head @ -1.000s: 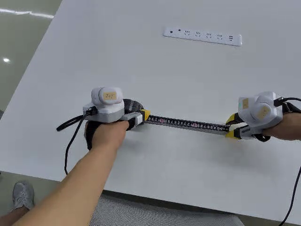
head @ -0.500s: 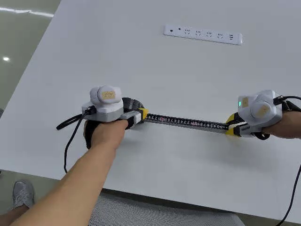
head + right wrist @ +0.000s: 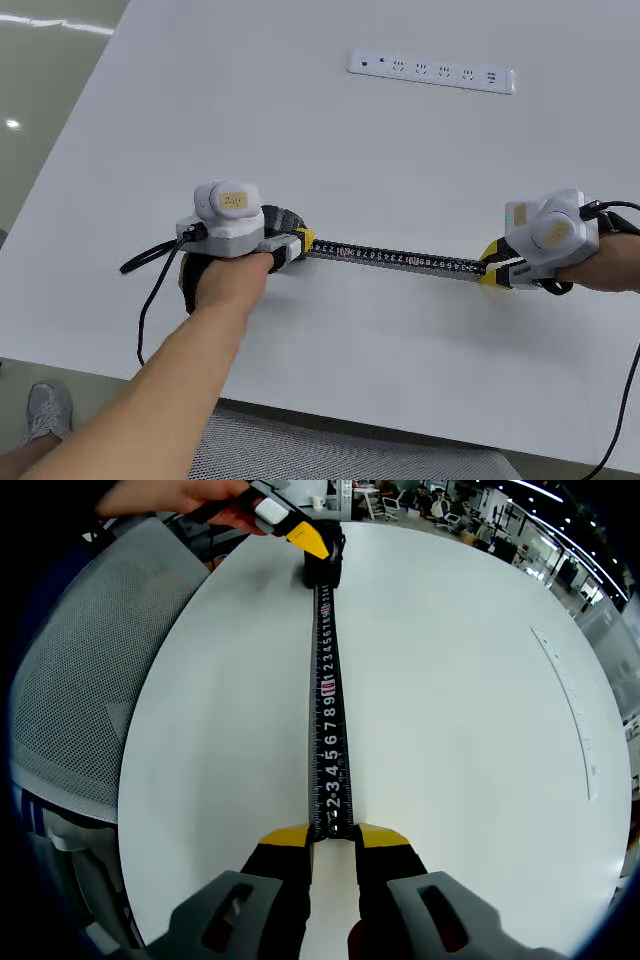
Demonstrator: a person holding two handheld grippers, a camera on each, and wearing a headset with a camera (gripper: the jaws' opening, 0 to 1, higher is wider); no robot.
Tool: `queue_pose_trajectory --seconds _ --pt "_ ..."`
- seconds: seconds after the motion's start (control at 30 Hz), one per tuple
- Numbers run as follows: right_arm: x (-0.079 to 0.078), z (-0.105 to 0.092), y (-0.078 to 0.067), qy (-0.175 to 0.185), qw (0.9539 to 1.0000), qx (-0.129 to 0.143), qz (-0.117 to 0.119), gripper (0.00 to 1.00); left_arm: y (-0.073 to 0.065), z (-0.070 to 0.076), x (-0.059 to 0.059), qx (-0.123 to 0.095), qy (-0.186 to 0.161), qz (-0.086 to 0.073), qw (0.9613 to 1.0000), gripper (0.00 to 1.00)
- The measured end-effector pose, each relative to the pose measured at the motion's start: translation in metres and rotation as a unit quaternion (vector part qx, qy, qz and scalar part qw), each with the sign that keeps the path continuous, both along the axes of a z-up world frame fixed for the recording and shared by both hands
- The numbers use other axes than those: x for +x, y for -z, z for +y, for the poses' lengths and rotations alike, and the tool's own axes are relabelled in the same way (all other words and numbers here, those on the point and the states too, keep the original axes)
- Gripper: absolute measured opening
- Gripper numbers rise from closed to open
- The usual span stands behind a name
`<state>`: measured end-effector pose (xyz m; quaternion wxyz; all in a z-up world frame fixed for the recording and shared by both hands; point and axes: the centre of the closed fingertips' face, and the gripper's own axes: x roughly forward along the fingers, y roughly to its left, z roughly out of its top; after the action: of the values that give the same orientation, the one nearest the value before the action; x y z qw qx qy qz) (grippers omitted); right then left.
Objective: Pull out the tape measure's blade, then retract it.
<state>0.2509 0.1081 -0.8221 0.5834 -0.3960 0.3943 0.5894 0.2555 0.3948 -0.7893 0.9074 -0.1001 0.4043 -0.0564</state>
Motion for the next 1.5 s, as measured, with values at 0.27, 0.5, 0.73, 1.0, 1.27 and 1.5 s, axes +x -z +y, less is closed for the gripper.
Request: queue_pose_trajectory --seconds 0.27,0.5,0.73,1.0,1.27,1.5 --pt "0.0 0.0 0.0 -0.001 1.0 0.0 -0.002 0.12 0.001 0.0 0.0 0.006 0.005 0.004 1.0 0.59" --pt "0.0 0.0 0.001 0.001 1.0 0.001 -0.001 0.12 0.001 0.0 -0.001 0.01 0.01 0.001 0.9999 0.57" --pt "0.0 0.003 0.0 0.002 1.0 0.006 -0.001 0.12 0.001 0.0 -0.001 0.01 0.014 0.003 0.9999 0.56" --pt "0.001 0.017 0.0 0.001 0.9999 0.015 0.001 0.12 0.001 0.0 -0.001 0.008 0.018 0.005 0.9998 0.56" --pt "0.001 0.024 0.0 0.001 0.9998 0.018 0.007 0.12 0.001 0.0 0.0 0.008 0.019 0.004 0.9998 0.56" --pt "0.003 0.025 0.002 0.003 0.9997 0.02 0.012 0.12 0.004 0.001 0.002 0.007 0.021 0.003 0.9998 0.56"
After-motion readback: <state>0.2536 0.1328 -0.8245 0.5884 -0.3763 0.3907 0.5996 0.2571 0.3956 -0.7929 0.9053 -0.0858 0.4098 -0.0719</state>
